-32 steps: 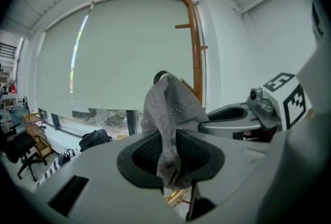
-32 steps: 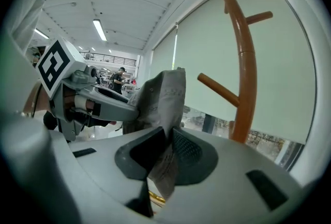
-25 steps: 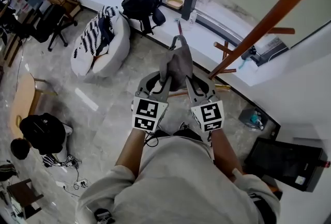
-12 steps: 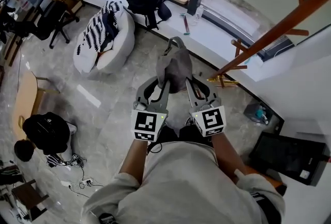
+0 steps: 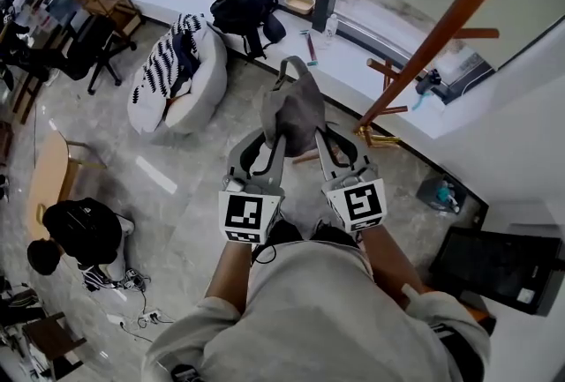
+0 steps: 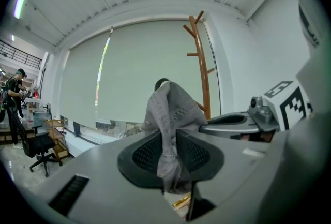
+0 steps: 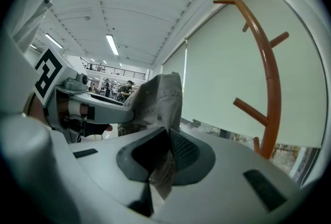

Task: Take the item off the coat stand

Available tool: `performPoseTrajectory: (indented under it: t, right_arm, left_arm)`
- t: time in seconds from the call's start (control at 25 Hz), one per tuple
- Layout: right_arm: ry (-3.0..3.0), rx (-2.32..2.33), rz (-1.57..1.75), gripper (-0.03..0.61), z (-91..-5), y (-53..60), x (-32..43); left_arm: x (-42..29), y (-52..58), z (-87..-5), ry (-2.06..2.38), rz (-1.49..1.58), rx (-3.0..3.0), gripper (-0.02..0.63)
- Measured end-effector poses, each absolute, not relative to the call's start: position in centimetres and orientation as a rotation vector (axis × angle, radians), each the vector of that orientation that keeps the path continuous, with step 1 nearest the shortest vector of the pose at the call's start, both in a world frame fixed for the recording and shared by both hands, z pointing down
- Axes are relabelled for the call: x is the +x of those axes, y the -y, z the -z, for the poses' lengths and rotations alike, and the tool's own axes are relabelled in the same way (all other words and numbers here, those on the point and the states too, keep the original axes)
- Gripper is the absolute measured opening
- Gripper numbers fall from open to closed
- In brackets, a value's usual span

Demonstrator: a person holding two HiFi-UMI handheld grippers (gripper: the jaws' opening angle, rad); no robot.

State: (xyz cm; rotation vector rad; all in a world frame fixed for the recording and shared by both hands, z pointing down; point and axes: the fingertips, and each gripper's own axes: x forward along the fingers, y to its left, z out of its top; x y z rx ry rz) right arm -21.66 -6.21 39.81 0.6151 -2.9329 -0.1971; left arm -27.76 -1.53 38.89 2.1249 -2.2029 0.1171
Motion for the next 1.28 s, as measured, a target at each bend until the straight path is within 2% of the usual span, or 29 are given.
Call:
performPoseTrajectory:
  t: [0.68, 1.28]
  right_arm:
    - [3.016, 0.594, 0.238, 0.017, -35.8, 6.5, -12.4]
    - [3.027, 0.601, 0.235, 0.017, -35.7, 7.2, -10.4]
  left_arm:
    - [-18.3, 1.5, -35.6, 2.306, -0.099, 2.098, 0.087]
    - [-16.3, 2.3, -35.5, 2.304, -0.135, 2.099, 0.086]
